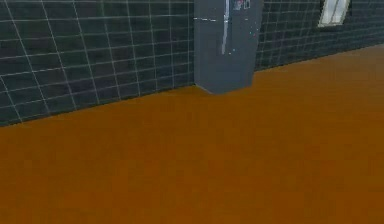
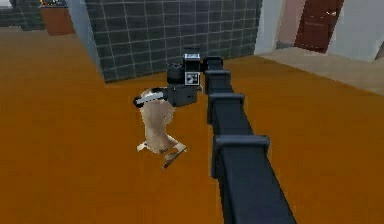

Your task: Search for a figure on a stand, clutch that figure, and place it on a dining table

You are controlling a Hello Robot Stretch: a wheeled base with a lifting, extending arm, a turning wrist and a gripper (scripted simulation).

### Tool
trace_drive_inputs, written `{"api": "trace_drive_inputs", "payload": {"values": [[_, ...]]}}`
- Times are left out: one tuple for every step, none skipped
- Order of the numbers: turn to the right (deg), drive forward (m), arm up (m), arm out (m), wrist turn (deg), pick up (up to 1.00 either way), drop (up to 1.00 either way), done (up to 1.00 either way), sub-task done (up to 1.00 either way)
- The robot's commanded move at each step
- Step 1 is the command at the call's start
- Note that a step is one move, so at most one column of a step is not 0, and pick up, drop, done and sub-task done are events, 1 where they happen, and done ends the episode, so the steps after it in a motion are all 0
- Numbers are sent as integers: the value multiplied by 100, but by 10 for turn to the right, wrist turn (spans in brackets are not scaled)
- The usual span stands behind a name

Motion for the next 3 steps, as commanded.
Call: {"api": "trace_drive_inputs", "payload": {"values": [[-270,0,0,0,0,0,0,0,0],[0,85,0,0,0,0,0,0,0],[-390,0,0,0,0,0,0,0,0]]}}
